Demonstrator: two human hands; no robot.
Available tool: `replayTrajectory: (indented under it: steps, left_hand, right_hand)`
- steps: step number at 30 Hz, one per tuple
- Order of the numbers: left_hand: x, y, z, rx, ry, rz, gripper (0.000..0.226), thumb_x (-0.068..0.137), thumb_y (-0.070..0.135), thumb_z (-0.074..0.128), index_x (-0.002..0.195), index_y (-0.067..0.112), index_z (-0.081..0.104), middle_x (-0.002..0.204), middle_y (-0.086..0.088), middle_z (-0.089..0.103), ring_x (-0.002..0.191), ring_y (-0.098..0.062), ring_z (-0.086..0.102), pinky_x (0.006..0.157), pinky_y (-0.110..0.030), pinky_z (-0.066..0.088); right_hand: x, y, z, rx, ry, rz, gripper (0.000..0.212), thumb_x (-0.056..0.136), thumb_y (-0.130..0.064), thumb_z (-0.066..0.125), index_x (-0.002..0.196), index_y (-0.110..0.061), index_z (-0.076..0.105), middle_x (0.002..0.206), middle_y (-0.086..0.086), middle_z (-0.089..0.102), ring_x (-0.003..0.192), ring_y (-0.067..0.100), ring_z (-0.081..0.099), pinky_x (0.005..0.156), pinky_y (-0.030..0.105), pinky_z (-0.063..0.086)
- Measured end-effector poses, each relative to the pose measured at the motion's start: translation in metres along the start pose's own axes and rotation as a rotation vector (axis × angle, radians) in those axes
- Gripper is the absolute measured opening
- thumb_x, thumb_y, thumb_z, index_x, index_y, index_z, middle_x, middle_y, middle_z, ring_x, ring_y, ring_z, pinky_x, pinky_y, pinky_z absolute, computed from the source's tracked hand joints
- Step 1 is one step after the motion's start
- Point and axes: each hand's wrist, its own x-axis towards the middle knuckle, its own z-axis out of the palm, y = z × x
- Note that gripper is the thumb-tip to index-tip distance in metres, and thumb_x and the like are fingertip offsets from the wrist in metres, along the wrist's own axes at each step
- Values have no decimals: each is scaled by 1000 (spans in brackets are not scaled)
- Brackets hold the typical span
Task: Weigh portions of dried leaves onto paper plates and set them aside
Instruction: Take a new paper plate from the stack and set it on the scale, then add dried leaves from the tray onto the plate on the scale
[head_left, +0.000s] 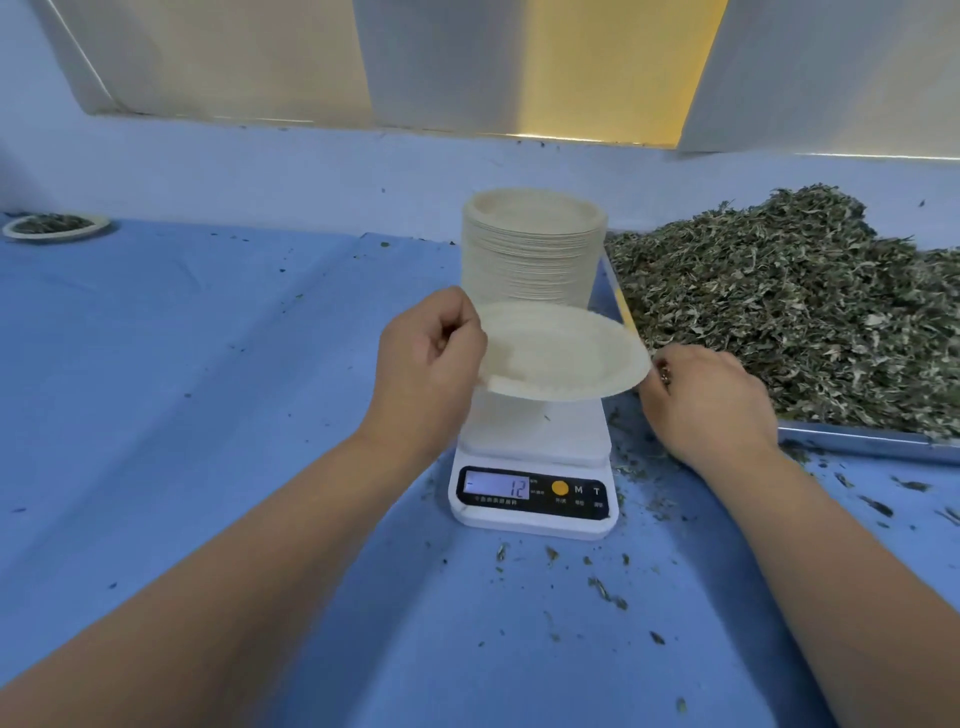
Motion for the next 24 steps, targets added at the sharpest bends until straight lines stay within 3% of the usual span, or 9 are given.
replayTrajectory:
  steps: [5,9,11,14,17,19,20,22,24]
  left_hand:
    - [-17,-22,-6,110,-70,-89,12,76,16,45,69,6,46,60,1,37,58,-11,32,53,-23,27]
    - [-21,-31,-7,74,-150,-163,10,72,11,46,73,16,54,58,14,44,52,-8,36,50,-16,32]
    - [-23,-33,-8,78,-181,-176,22,69,12,45,80,22,61,72,13,56,60,-8,47,57,-13,38]
    - [-23,-36,-14,156,-273,-206,42,70,20,44,104,34,65,106,15,61,76,1,53,71,-17,41]
    - [-19,-40,-19,164,-334,-185,56,77,23,44,128,38,60,145,30,43,119,13,42,101,-14,30]
    - [-16,-43,-20,148,-323,-185,58,81,27,45,136,41,55,151,36,24,125,27,23,96,2,16]
    - [-15,-44,-20,127,-300,-214,56,84,29,45,137,43,53,151,37,21,122,32,21,90,5,15]
    - [-13,-47,-17,36,-233,-337,48,91,32,45,137,48,50,153,32,25,126,24,26,91,-2,19]
    - [-12,-50,-13,-61,-193,-473,43,97,35,45,135,54,47,145,27,37,130,7,34,89,-12,25]
  right_hand:
    - [16,6,-5,-8,-21,79,43,99,-52,35,102,-19,62,99,8,64,94,31,52,83,48,41]
    - [33,9,-12,83,-433,156,70,97,-70,27,142,-20,46,133,15,56,116,37,53,89,46,47]
    - [35,6,-13,97,-548,148,66,98,-71,23,131,-22,53,123,15,61,104,33,58,81,41,46]
    - [30,2,-11,142,-465,95,62,99,-67,26,88,-13,53,82,11,60,72,27,56,65,39,46]
    - [21,4,-10,18,-299,69,65,94,-73,28,106,-18,60,95,8,62,93,32,58,79,47,52]
    - [18,4,-14,-32,-359,94,72,90,-80,23,130,-29,53,123,10,58,118,39,50,94,54,46]
    - [19,4,-14,-23,-431,96,76,90,-81,20,137,-28,49,128,11,57,119,38,51,94,53,47]
    - [20,5,-11,1,-496,61,73,93,-77,20,128,-21,53,112,8,64,100,30,60,80,45,51]
    - [17,5,-7,17,-422,28,63,96,-72,22,97,-21,57,85,4,62,75,22,58,61,36,45]
